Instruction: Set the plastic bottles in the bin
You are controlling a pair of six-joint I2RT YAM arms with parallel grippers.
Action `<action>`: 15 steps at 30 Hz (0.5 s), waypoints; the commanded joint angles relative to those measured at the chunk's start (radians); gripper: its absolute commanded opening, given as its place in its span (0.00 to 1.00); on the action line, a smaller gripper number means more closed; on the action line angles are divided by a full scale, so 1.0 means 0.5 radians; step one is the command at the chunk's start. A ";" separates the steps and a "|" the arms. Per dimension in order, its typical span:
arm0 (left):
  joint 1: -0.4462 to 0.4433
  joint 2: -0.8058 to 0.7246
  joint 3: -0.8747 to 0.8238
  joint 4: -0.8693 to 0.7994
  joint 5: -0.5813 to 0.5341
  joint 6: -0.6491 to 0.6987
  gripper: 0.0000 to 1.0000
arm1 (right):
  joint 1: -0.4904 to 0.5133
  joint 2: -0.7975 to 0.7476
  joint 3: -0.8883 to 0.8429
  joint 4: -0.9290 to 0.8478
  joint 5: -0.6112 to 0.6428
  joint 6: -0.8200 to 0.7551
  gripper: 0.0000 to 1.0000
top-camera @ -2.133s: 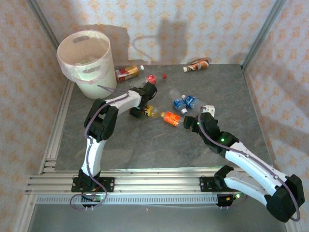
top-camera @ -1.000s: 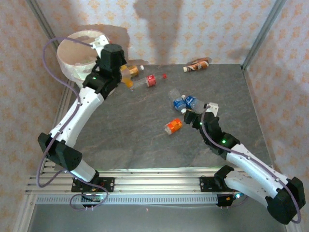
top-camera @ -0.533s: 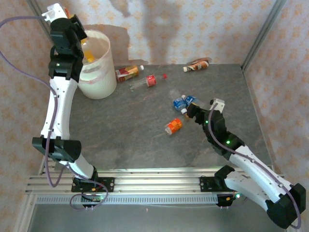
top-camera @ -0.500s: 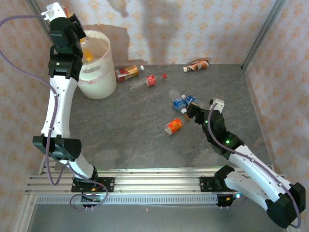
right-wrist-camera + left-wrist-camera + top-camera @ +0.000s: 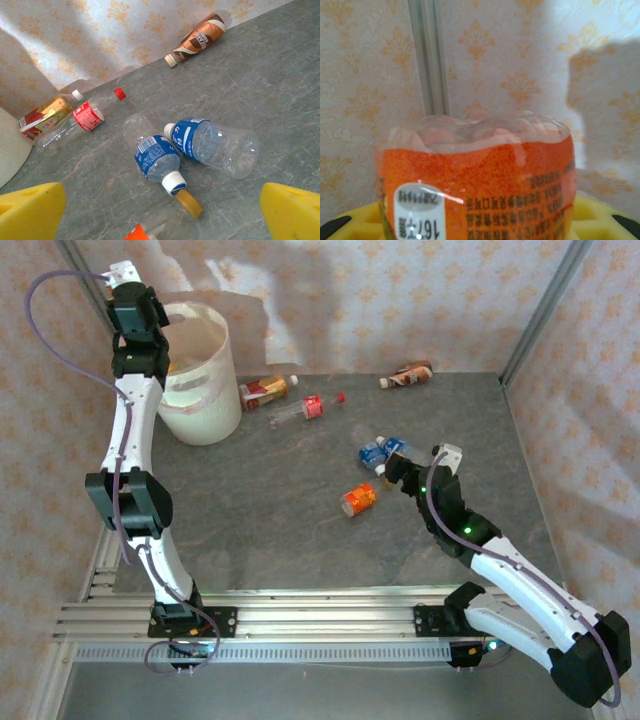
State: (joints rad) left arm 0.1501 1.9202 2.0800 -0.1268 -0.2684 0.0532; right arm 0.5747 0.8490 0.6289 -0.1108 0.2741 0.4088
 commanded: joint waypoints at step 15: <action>0.137 0.074 -0.207 0.190 0.203 -0.099 0.59 | -0.009 -0.022 0.009 0.003 0.092 0.065 1.00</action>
State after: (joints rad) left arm 0.2161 1.9560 2.0033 -0.0921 -0.1967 0.0452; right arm 0.5747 0.8478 0.6285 -0.1108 0.2890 0.4271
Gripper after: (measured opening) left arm 0.587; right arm 0.998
